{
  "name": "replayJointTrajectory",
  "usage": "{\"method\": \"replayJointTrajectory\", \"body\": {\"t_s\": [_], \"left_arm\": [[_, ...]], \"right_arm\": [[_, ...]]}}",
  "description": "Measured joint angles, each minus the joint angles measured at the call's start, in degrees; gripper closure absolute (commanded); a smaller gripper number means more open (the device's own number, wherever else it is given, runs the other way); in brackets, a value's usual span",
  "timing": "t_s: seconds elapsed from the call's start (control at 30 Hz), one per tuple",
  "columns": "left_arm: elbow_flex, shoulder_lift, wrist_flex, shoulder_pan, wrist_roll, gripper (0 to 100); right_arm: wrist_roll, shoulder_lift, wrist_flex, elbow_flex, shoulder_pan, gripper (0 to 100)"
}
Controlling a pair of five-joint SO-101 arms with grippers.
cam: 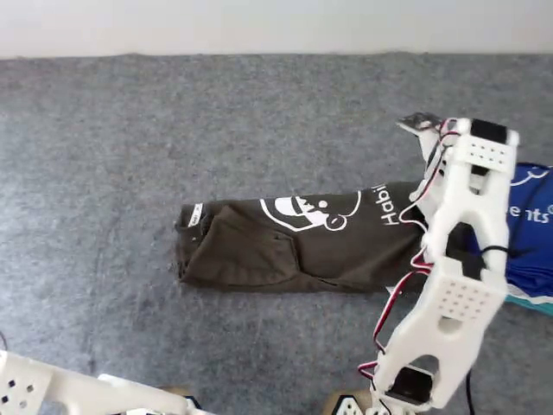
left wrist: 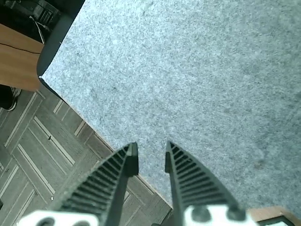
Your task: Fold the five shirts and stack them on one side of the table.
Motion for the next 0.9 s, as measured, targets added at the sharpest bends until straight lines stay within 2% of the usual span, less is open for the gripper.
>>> {"method": "replayJointTrajectory", "body": {"t_s": [0.13, 0.23, 0.5, 0.63, 0.9], "left_arm": [[0.0, 0.0, 0.0, 0.0, 0.0, 89], [0.0, 0.0, 0.0, 0.0, 0.0, 89], [0.0, 0.0, 0.0, 0.0, 2.1, 89], [0.0, 0.0, 0.0, 0.0, 2.2, 89], [0.0, 0.0, 0.0, 0.0, 2.2, 89]], "right_arm": [[2.5, -5.7, 4.0, 0.0, -3.0, 98.8], [2.0, -11.3, 5.5, 0.6, -8.7, 98.8], [-11.1, -25.1, 5.5, 6.2, -25.9, 98.8], [-17.6, -26.3, 5.5, 6.2, -35.6, 98.8], [-26.4, -26.3, 1.5, 6.2, -50.3, 98.8]]}}
